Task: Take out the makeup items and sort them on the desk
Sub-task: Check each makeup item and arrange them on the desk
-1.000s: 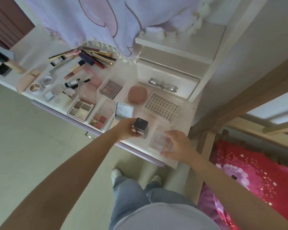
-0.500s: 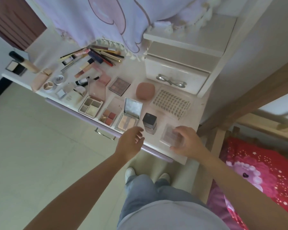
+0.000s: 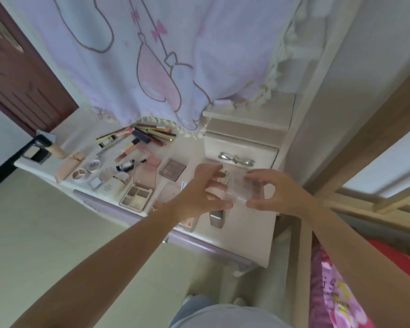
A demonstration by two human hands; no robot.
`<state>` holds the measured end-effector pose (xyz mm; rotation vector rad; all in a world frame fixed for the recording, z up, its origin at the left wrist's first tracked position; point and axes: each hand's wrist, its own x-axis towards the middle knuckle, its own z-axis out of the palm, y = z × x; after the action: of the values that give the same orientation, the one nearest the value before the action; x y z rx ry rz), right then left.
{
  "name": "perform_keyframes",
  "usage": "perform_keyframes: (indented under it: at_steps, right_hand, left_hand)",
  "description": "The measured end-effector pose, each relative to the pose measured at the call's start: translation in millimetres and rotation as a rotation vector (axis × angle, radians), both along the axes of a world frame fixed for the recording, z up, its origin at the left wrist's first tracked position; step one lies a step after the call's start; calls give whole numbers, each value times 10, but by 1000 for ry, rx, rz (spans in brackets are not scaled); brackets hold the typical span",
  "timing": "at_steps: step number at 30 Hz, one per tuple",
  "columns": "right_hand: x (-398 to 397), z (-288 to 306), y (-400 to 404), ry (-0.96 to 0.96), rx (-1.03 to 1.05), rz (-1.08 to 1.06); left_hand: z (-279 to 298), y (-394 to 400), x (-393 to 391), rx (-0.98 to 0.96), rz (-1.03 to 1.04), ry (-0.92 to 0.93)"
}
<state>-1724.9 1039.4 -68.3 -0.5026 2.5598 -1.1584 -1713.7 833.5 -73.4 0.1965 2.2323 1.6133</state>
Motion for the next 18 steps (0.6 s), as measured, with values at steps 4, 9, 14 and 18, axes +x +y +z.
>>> perform_keyframes:
  at_steps: [4,9,14,18]
  right_hand:
    - [-69,367,-122,84,22,7]
    - [-111,673,-252,219,40,-21]
    - [-179,791,-318,211,1,-80]
    - [-230,813,-379,-61,-358,-337]
  left_hand:
    - [382,-90,-232,51,-113,-58]
    - [598,-179,-399,199,-157,-3]
    - [769,-210,-530,249,-131,174]
    - [915,-169,-545,186,-24,341]
